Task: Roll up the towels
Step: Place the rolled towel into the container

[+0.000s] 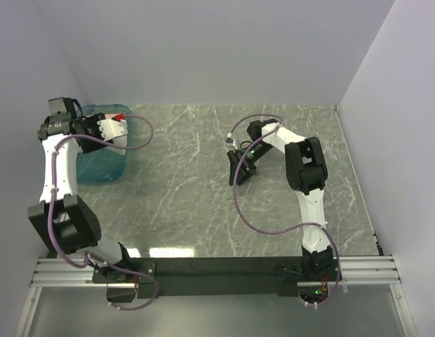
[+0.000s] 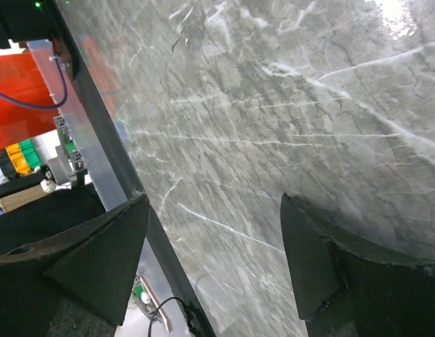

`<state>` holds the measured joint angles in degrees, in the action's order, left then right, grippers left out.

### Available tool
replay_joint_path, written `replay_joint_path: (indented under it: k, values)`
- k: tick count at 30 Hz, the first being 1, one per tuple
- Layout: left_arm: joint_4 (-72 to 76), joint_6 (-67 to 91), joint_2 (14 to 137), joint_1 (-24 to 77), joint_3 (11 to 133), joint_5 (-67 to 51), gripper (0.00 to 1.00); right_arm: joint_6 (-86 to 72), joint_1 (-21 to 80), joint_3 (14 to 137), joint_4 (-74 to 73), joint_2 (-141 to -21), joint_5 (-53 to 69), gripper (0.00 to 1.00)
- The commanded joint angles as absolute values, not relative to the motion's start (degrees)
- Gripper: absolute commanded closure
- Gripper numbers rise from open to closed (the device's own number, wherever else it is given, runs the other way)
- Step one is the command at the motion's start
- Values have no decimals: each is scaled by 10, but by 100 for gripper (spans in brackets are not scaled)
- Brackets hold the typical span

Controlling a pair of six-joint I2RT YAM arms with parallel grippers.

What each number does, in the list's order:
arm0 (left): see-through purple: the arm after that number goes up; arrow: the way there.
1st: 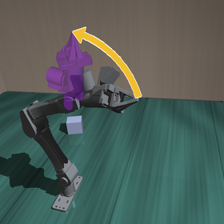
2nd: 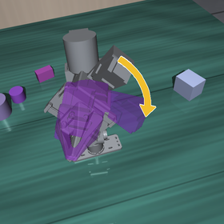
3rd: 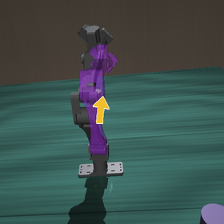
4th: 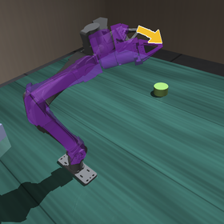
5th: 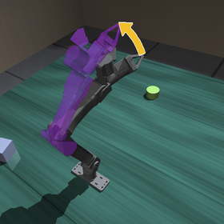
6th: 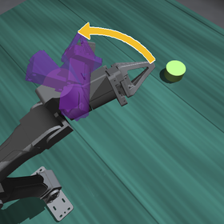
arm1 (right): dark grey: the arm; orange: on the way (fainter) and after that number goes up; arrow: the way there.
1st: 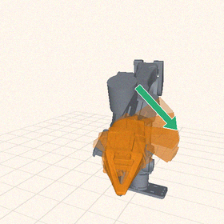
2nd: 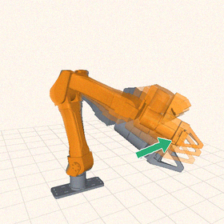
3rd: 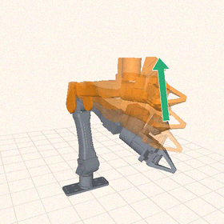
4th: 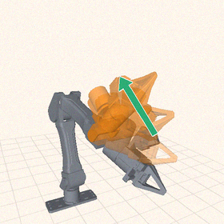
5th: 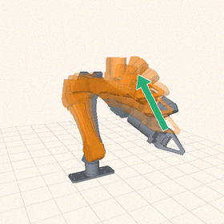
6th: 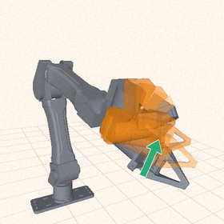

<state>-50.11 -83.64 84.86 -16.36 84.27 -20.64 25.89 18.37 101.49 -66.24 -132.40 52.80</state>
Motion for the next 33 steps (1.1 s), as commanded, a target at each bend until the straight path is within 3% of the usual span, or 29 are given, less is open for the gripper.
replay_joint_path:
  k: [1, 18, 33]
  values:
    - [-471, -921, 886, -192, 874, -236, 100, 269, 186, 1027, -665, -1298, 548, 18]
    - [-519, -1038, 1099, -229, 989, -239, 99, 276, 185, 1010, -669, -1318, 549, 17]
    - [-418, -962, 1210, -222, 1017, -236, 96, 275, 185, 1036, -688, -1350, 540, 17]
